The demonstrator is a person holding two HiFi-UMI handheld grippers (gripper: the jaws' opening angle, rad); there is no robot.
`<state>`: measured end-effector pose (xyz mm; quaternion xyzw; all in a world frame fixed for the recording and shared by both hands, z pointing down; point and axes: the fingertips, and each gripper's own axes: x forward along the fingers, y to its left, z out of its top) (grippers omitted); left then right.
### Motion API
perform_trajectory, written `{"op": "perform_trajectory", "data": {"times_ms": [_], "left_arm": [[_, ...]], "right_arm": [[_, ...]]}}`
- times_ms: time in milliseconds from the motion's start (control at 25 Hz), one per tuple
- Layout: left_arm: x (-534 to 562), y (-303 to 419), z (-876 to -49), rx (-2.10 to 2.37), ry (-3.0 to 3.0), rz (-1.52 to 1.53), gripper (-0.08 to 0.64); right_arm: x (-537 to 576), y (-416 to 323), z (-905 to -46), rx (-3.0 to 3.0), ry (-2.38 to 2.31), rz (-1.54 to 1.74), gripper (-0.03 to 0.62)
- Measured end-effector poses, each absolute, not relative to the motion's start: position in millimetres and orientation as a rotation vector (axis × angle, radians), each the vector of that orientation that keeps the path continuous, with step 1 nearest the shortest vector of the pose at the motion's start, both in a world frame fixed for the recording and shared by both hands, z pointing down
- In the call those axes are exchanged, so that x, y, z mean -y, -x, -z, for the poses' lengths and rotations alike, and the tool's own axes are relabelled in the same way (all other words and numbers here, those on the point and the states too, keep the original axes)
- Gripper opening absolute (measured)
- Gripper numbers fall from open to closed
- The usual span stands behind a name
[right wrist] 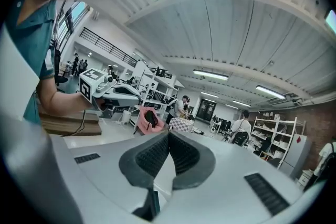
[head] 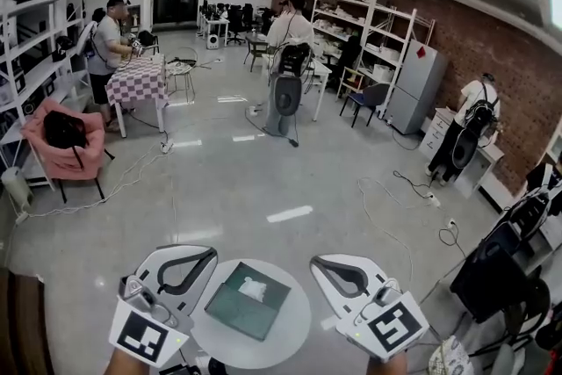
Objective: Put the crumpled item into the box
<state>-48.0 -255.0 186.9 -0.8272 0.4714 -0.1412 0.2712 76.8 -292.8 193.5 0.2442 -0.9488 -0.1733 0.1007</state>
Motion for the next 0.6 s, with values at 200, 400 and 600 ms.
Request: {"op": "perform_trajectory", "data": {"times_ms": [200, 400, 600], "left_arm": [[233, 25, -177, -1.265, 2.215, 0.364, 0.018], [219, 11, -178, -1.272, 2.207, 0.383, 0.018], [208, 37, -176, -1.268, 2.206, 0.374, 0.018]], "right_arm": [[269, -100, -180, 2.823, -0.752, 0.51, 0.038], [257, -115, -184, 2.819, -0.747, 0.495, 0.038], [245, -88, -185, 2.808, -0.738, 0.49, 0.038]]}}
